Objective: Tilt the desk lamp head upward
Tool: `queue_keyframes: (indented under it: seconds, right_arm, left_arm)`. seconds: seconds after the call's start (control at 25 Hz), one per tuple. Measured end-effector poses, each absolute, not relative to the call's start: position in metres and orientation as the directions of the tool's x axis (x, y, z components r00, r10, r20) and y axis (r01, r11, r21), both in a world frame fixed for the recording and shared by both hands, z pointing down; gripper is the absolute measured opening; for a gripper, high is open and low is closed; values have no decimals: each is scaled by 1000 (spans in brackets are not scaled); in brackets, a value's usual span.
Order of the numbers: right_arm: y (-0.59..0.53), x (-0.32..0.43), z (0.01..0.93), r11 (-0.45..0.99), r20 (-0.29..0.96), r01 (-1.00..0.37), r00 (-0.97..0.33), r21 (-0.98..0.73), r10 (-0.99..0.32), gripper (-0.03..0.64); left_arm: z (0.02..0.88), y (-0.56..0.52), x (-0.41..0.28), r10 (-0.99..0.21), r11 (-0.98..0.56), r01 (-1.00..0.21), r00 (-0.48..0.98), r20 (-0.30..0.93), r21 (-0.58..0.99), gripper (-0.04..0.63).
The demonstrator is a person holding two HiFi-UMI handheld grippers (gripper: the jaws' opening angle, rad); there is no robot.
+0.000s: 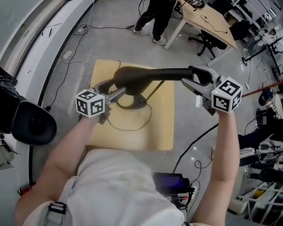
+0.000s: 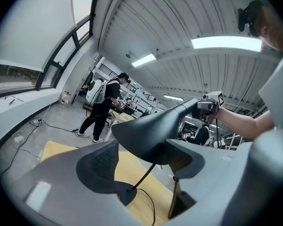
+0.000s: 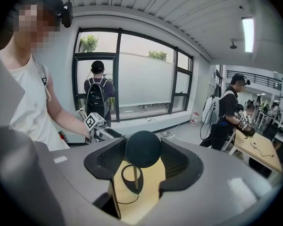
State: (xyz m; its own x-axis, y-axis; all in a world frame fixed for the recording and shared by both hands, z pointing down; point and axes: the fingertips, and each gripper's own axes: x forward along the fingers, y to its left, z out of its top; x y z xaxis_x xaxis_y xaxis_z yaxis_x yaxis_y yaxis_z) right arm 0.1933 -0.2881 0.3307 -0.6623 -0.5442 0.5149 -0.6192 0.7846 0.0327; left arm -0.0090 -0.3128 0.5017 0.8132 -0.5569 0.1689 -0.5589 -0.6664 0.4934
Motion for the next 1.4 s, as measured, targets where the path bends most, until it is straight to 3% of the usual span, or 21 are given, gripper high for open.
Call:
queue_keyframes:
  seconds: [1.0, 1.4]
  right_arm:
    - [-280, 208, 354, 764, 412, -634, -732, -120, -543, 251]
    - [-277, 213, 366, 814, 459, -580, -732, -32, -504, 242]
  left_arm:
    - [429, -334, -41, -662, -679, -653, 742, 105, 336, 295]
    - [404, -347, -41, -682, -680, -670, 727, 79, 299, 288]
